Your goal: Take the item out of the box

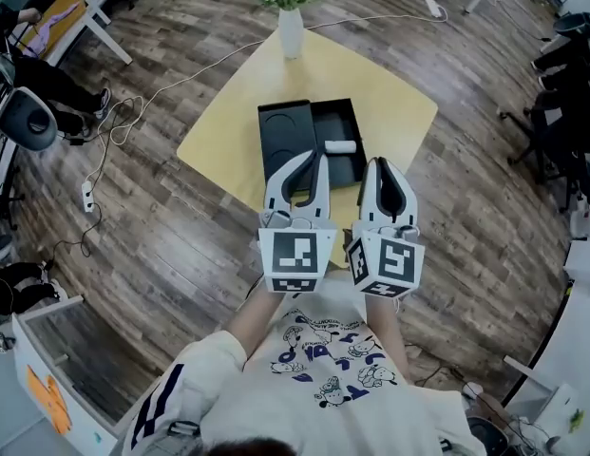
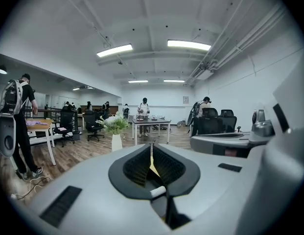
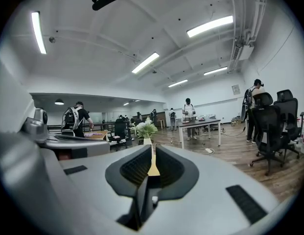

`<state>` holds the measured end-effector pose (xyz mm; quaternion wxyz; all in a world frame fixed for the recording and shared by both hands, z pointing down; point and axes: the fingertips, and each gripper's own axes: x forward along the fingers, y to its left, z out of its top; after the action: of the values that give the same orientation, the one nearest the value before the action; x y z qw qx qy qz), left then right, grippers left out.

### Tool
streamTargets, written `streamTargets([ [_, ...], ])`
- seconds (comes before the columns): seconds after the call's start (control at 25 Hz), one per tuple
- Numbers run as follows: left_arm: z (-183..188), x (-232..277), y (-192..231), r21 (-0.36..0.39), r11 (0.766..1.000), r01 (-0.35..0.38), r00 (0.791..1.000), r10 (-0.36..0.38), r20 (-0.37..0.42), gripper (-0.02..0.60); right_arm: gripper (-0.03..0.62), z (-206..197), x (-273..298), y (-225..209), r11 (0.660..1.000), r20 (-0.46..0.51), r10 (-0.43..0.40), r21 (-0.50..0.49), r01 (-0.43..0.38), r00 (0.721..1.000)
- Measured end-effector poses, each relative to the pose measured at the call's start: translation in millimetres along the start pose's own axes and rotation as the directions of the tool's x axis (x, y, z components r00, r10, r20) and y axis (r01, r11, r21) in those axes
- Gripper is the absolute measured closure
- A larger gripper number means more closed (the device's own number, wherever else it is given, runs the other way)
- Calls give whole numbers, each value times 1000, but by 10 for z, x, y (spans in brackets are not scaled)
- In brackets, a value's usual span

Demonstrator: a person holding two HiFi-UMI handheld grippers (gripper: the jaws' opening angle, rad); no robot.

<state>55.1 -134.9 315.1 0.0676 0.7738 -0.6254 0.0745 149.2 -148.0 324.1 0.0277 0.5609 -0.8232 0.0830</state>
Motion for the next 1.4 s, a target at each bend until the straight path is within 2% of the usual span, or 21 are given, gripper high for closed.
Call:
streamTargets([
  [0.24, -167, 141, 14, -5, 1000, -9, 998, 9, -54, 555, 549, -179, 208, -67, 998, -63, 52, -18, -53, 997],
  [0.72, -579, 360, 154, -42, 999, 2, 985, -9, -171, 555, 549, -596, 498, -98, 993, -202, 63, -80, -81, 977],
  [1.08, -912, 604, 340, -92, 996, 1, 968, -24, -251, 554, 549, -958, 837, -64, 983, -324, 96, -119, -141, 941],
  [1.4, -1103, 794, 447, -122, 993, 3, 954, -39, -297, 555, 546, -1293, 1037, 3, 970, -444, 114, -145, -196, 889],
])
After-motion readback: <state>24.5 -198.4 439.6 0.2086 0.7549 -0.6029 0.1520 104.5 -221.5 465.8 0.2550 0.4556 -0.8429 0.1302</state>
